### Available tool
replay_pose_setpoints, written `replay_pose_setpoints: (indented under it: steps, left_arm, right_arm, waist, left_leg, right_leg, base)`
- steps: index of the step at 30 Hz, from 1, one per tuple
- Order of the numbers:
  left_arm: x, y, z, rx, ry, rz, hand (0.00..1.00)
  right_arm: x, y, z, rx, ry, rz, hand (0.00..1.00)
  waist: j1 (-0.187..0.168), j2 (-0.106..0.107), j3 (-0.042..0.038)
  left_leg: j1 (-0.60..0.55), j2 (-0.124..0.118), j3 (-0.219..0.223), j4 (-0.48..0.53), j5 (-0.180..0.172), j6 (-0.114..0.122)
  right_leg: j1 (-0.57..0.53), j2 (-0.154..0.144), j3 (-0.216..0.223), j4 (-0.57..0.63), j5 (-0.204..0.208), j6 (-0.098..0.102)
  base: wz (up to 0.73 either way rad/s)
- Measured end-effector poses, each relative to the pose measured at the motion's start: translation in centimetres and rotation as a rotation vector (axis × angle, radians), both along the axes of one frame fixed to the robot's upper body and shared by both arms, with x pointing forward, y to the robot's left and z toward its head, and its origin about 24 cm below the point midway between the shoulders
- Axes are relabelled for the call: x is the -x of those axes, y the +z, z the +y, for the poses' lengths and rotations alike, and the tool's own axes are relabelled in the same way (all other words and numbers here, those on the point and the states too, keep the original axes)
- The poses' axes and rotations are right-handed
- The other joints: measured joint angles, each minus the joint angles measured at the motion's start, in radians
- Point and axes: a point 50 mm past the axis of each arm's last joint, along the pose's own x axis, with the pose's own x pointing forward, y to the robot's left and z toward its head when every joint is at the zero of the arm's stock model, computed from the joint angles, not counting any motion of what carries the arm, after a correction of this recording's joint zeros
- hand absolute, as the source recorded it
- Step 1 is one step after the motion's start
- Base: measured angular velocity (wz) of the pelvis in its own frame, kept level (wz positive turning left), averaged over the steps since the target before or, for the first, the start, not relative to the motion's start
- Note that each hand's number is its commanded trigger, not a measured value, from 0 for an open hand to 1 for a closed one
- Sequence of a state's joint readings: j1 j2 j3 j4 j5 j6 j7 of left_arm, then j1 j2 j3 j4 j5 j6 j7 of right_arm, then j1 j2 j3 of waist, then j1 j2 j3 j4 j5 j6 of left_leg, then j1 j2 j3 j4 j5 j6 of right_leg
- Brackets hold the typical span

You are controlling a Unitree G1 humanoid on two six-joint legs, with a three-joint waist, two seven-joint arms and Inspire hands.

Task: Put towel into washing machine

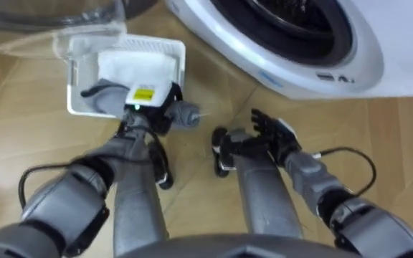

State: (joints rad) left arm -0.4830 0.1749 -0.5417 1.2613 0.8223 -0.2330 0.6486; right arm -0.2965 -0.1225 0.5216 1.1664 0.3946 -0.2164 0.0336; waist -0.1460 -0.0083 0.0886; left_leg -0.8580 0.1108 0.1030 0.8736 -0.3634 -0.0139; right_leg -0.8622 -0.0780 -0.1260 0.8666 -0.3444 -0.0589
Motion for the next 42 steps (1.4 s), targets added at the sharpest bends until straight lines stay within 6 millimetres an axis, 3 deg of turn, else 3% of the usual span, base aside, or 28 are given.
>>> replay_pose_setpoints:
  steps: [3, 6, 10, 12, 13, 14, 18, 20, 26, 34, 42]
  left_arm:
    - [-0.5, 0.7, 0.1, 0.065, 0.044, -0.056, 1.00]
    - [-0.7, 1.3, 0.0, 0.133, 0.084, -0.106, 1.00]
    - [0.0, 1.3, -0.8, 0.287, 0.150, -0.121, 1.00]
    - [0.4, 1.2, -1.6, 0.355, 0.160, -0.099, 1.00]
    - [0.6, 1.0, -2.1, 0.412, 0.176, -0.059, 1.00]
    - [0.9, 0.7, -2.6, 0.468, 0.191, -0.011, 1.00]
    - [1.5, 0.0, -3.4, 0.640, 0.216, 0.158, 1.00]
    - [1.9, -0.1, -4.3, 0.742, 0.193, 0.254, 1.00]
    - [2.5, -0.7, -5.0, 0.995, 0.169, 0.504, 1.00]
    - [2.7, -0.7, -4.6, 1.205, 0.121, 0.665, 1.00]
    - [2.9, 0.1, -6.0, 1.292, -0.015, 0.771, 1.00]
  right_arm:
    - [0.1, -0.1, -0.5, 0.040, 0.026, 0.006, 0.00]
    - [0.4, -0.3, -0.9, 0.064, 0.029, 0.019, 0.00]
    - [0.8, -0.5, -1.1, 0.073, 0.034, 0.030, 0.00]
    - [0.9, -0.6, -1.2, 0.076, 0.045, 0.034, 0.00]
    - [0.9, -0.6, -1.3, 0.078, 0.047, 0.036, 0.00]
    - [0.9, -0.6, -1.3, 0.074, 0.051, 0.035, 0.00]
    - [0.4, -0.3, -0.9, 0.068, 0.070, 0.022, 0.00]
    - [0.4, -0.3, -1.0, 0.073, 0.076, 0.022, 0.00]
    - [1.0, -0.7, -0.6, 0.043, 0.110, 0.050, 0.00]
    - [1.0, -0.7, -0.6, 0.042, 0.146, 0.065, 0.00]
    - [0.9, -0.6, -0.7, 0.021, 0.139, 0.070, 0.00]
  waist:
    - [0.019, 0.012, 0.0001]
    - [0.042, 0.030, -0.0048]
    - [0.060, 0.045, -0.0141]
    - [0.067, 0.044, -0.0151]
    - [0.070, 0.044, -0.0154]
    - [0.071, 0.045, -0.0160]
    - [0.071, 0.040, -0.0189]
    - [0.069, 0.033, -0.0249]
    - [0.070, 0.021, -0.0380]
    - [0.075, 0.021, -0.0385]
    - [0.074, 0.024, -0.0393]
  left_leg:
    - [0.049, -0.002, 0.001, -0.035, 0.006, 0.005]
    - [0.088, -0.004, 0.000, -0.063, 0.011, 0.009]
    - [0.137, -0.025, 0.001, -0.114, 0.029, 0.017]
    - [0.158, -0.042, 0.003, -0.144, 0.043, 0.021]
    - [0.172, -0.053, 0.003, -0.159, 0.054, 0.023]
    - [0.181, -0.055, 0.004, -0.167, 0.059, 0.025]
    - [0.185, -0.057, 0.004, -0.177, 0.063, 0.027]
    - [0.190, -0.069, 0.010, -0.195, 0.079, 0.031]
    - [0.215, -0.052, 0.004, -0.207, 0.085, 0.030]
    - [0.217, -0.053, 0.005, -0.225, 0.091, 0.035]
    - [0.208, -0.047, 0.001, -0.234, 0.098, 0.033]
  right_leg:
    - [0.063, -0.008, -0.019, -0.038, 0.003, 0.006]
    - [0.111, -0.009, -0.031, -0.073, 0.008, 0.013]
    - [0.161, -0.026, -0.042, -0.107, 0.013, 0.023]
    - [0.175, -0.040, -0.042, -0.117, 0.014, 0.027]
    - [0.186, -0.046, -0.045, -0.126, 0.017, 0.030]
    - [0.194, -0.058, -0.049, -0.128, 0.018, 0.032]
    - [0.199, -0.060, -0.044, -0.131, 0.018, 0.034]
    - [0.198, -0.060, -0.041, -0.143, 0.025, 0.038]
    - [0.244, -0.042, -0.058, -0.196, 0.050, 0.035]
    - [0.252, -0.041, -0.066, -0.213, 0.062, 0.041]
    - [0.252, -0.029, -0.071, -0.244, 0.078, 0.039]
  base:
    - [0.15]
    - [0.09]
    - [0.16]
    - [0.18]
    - [0.19]
    - [0.17]
    - [0.03]
    - [0.06]
    - [-0.03]
    - [0.01]
    - [-0.01]
